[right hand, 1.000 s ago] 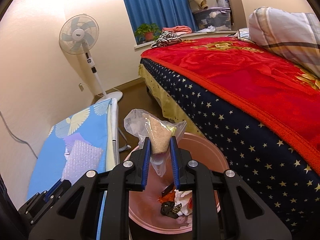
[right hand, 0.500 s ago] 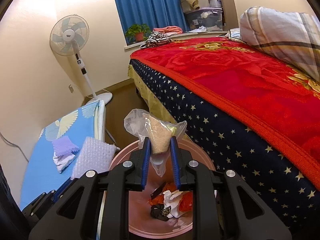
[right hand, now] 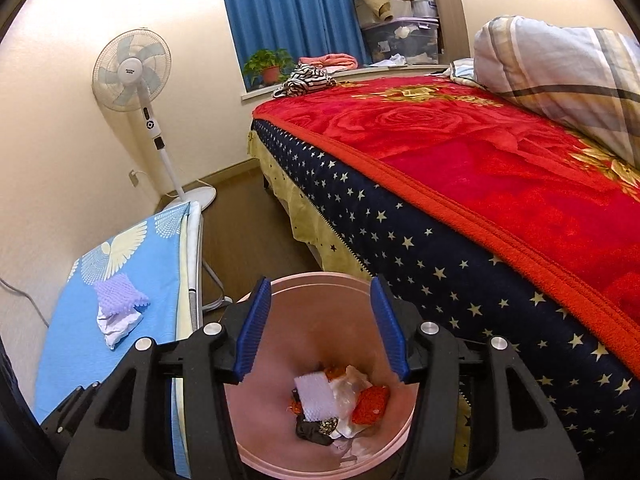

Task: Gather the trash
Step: 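Open both tools to drop the bag and foam net into the bin, then move both open tools back toward the lavender foam net and white tissue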

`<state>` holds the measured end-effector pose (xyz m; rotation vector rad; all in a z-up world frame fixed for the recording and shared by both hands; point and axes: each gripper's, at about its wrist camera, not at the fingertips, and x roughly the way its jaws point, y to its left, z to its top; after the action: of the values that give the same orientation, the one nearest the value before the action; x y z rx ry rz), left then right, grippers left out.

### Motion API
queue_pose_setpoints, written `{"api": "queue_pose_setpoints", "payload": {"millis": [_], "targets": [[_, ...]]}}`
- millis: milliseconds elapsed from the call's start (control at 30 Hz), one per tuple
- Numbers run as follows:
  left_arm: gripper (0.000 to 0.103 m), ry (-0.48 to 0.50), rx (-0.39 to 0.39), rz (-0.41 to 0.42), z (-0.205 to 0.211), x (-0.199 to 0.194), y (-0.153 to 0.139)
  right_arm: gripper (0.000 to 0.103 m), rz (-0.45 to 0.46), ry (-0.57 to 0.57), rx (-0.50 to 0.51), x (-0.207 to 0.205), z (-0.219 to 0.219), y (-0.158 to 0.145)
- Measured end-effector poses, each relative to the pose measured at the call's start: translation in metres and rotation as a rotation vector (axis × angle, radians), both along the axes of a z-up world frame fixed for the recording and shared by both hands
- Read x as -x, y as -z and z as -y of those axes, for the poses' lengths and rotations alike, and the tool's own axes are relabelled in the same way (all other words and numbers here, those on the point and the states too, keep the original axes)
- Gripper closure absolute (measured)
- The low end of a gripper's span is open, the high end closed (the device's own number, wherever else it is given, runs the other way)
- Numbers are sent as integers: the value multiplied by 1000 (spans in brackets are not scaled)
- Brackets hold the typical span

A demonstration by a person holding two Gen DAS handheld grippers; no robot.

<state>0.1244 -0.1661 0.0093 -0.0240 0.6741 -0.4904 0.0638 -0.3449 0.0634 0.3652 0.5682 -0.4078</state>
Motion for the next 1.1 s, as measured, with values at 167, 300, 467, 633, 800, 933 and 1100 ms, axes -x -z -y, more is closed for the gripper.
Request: {"api": "queue_pose_setpoints", "payload": {"millis": [167,300,467,633,800,933,1100], "targets": [[70,-30,5,17,-12,-1,-2,51,7,-32,2,-4,-8,0],[76,-71,4,34,-29,-3,-4,56,21,-82,-3,-10,-18,1],[81,-145,9,42,-55,-8,-4,69,49,-172,-23,-21,-36,3],[84,-214,5,51,-82,-14,-3,78,65,-255,-59,-37,-56,5],[85,-281,8,48,-106,-20,1,79,74,-342,-84,-57,-84,7],[85,-333,9,54,-123,-26,2,79,62,-420,-108,-80,-107,13],[85,-411,14,59,-146,-38,2,79,52,-491,-115,-109,-134,18]]}}
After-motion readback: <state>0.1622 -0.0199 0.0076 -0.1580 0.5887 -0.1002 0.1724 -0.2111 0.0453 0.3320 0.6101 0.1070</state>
